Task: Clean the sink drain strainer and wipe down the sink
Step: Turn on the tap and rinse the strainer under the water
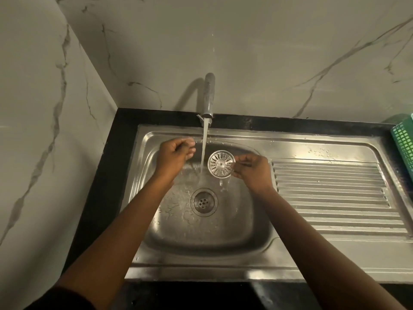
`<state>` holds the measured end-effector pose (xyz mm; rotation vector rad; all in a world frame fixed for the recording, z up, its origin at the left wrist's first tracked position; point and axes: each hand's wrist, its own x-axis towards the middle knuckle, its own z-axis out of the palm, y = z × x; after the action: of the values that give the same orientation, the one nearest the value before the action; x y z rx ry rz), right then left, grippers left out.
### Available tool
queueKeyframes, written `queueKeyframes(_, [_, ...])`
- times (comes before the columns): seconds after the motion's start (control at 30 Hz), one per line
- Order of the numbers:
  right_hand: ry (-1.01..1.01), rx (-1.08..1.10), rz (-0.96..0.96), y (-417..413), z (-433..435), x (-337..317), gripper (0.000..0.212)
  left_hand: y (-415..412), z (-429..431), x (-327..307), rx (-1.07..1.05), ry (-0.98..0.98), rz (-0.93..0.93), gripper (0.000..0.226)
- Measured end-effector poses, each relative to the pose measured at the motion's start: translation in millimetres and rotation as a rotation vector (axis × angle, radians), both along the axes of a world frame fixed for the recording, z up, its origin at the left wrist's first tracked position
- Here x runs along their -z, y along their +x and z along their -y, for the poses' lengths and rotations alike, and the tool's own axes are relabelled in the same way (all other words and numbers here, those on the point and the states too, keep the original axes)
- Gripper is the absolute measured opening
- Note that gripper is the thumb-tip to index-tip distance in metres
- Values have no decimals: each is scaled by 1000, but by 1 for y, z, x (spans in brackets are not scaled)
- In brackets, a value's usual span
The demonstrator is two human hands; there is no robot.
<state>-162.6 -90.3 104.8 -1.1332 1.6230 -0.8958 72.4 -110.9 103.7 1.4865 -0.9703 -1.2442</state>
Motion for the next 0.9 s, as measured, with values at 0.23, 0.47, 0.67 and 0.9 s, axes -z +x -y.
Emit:
queueKeyframes(0.23, [-35, 17, -63, -9, -18, -3, 26, -3, 58, -12, 133, 67, -51, 53])
queueKeyframes(0.47, [-45, 25, 7, -4, -21, -10, 22, -15, 77, -17, 64, 145, -224, 45])
queueKeyframes(0.67, [-52, 4, 18, 1, -20, -18, 23, -24, 76, -17, 112, 165, -220, 42])
queueKeyframes(0.9, [-84, -16, -13, 2, -19, -18, 25, -17, 68, -17, 186, 115, -223, 41])
